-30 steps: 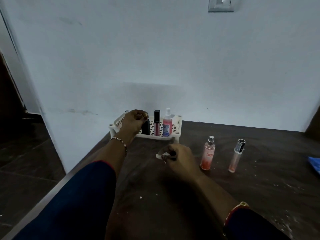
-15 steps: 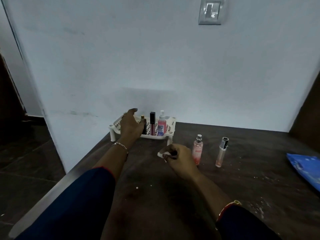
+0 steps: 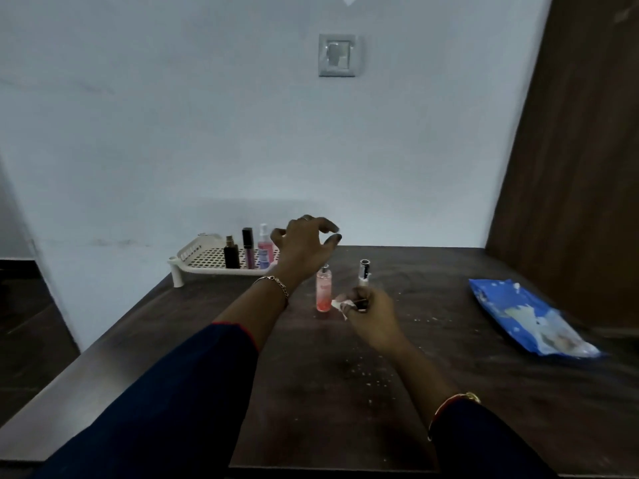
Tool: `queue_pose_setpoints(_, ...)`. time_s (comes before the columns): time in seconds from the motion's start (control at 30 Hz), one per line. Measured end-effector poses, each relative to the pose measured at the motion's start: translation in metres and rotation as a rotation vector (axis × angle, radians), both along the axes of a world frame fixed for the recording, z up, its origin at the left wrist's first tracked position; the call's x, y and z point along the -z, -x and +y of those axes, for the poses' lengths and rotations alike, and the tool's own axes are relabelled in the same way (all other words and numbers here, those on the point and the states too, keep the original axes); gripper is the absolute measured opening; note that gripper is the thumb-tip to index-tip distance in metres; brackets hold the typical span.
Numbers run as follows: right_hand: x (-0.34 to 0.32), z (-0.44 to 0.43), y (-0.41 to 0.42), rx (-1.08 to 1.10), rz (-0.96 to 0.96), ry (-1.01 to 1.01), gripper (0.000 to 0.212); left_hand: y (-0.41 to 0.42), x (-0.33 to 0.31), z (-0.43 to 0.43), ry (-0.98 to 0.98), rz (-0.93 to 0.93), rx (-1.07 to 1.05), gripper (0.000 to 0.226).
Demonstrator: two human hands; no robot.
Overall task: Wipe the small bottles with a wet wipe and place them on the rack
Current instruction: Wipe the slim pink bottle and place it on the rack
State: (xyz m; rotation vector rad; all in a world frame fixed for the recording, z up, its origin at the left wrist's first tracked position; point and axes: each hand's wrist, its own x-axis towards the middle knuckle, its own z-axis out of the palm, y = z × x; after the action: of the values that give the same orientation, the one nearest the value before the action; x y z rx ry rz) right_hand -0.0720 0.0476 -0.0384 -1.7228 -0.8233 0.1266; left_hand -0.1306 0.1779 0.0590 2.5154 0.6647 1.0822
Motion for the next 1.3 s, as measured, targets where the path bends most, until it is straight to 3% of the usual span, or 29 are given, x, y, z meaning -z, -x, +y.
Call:
queue_pose_setpoints(0.2,0.006,-0.039,-0.036,0.137,-0.071,-0.011,0.008,-0.036,0.012,-0.025,-0.182,0.227,0.065,0.019)
queue_pose_setpoints(0.3,0.007,-0.049,-0.050,0.163,-0.078,0.018,0.023,-0.048,0.019,-0.027,-0.301,0.346,0.060,0.024)
queue_pose_setpoints(0.47,0.011,-0.050,-0.061,0.194,-0.073,-0.003,0.037,-0.057,0.026,-0.027,-0.198,0.302,0.045,0.026)
queue_pose_setpoints(0.67,0.015,-0.047,-0.063,0.201,-0.058,0.011,0.034,-0.061,0.032,-0.020,-0.031,0.229,0.200,0.015)
queue_pose_setpoints(0.97,0.005,-0.053,-0.042,0.205,-0.005,-0.090,0.036,-0.029,0.025,-0.024,0.002,0.131,0.306,0.010)
queue_pose_setpoints(1.1,0.001,-0.057,-0.022,0.149,0.100,-0.151,0.007,0.006,0.021,-0.028,0.032,0.143,0.325,0.008)
queue_pose_setpoints(1.23,-0.002,-0.057,0.005,0.069,0.226,-0.244,0.024,0.044,0.023,-0.037,-0.029,0.161,0.262,0.009)
queue_pose_setpoints(1.3,-0.003,-0.054,0.018,0.052,0.235,-0.252,0.022,0.060,0.026,-0.042,-0.064,0.175,0.225,0.009)
